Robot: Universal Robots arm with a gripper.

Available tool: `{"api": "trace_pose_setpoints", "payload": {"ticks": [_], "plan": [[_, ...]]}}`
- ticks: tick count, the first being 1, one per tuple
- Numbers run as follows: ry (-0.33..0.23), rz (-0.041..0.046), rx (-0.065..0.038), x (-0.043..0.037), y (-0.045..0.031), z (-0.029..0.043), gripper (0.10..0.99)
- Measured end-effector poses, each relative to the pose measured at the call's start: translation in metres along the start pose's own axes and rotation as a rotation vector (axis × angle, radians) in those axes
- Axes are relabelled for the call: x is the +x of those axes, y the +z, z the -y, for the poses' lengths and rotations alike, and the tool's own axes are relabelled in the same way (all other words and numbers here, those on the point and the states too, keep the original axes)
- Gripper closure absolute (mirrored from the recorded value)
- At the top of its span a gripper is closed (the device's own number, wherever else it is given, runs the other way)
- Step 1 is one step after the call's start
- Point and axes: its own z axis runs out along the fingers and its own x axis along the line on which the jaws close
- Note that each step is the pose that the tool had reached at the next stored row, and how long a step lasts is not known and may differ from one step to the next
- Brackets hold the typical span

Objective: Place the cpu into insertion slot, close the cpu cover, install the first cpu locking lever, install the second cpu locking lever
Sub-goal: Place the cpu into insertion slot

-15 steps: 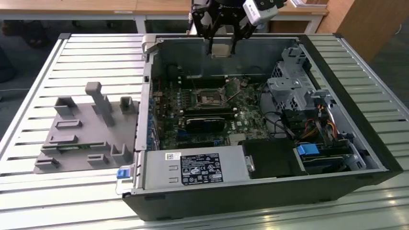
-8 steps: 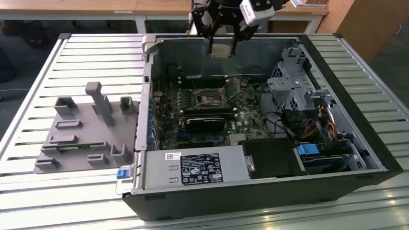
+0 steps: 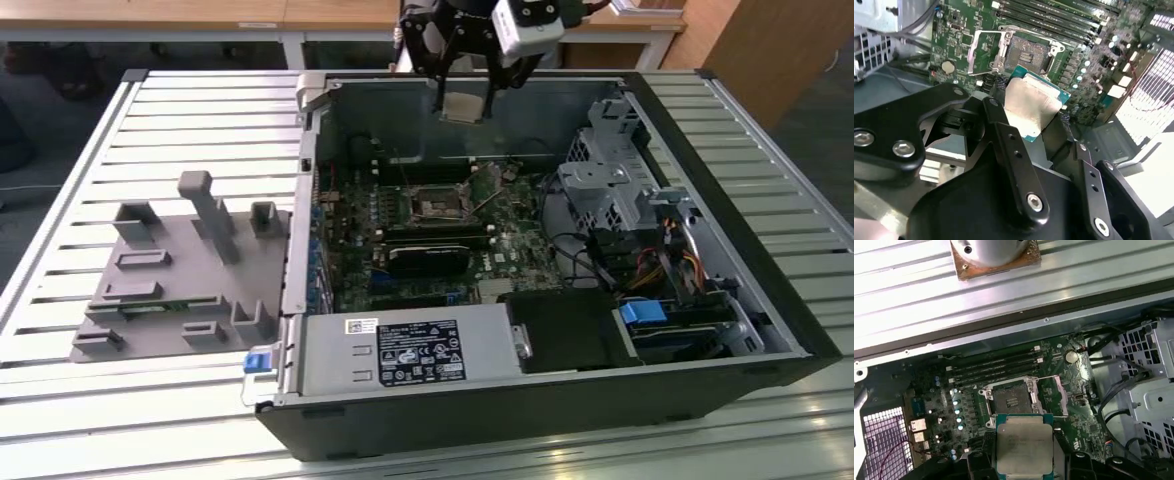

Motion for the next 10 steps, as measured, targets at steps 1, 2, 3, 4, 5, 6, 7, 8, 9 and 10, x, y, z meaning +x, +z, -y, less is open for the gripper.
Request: {"api": "trace_pose_setpoints", "payload": {"ticks": [1,2,3,4,5,6,7,8,9,10], "plan": [[0.015,0.0013,0.0,0.0,0.0002,0.0,0.549],[0.031,0.0027,0.0,0.0,0.0005,0.0,0.549],[0.048,0.0041,0.0,0.0,0.0007,0.0001,0.549],[0.064,0.0055,0.0,0.0,0.0009,0.0001,0.549],[0.081,0.0069,-0.001,0.0,0.0011,0.0001,0.549],[0.098,0.0083,-0.001,0.0,0.0014,0.0001,0.549],[0.116,0.0098,-0.001,0.0,0.0017,0.0002,0.549],[0.133,0.0112,-0.001,0.0,0.0019,0.0002,0.549],[0.152,0.0127,-0.002,0.0,0.0023,0.0002,0.549],[0.17,0.0143,-0.002,0.0,0.0025,0.0002,0.549]]}}
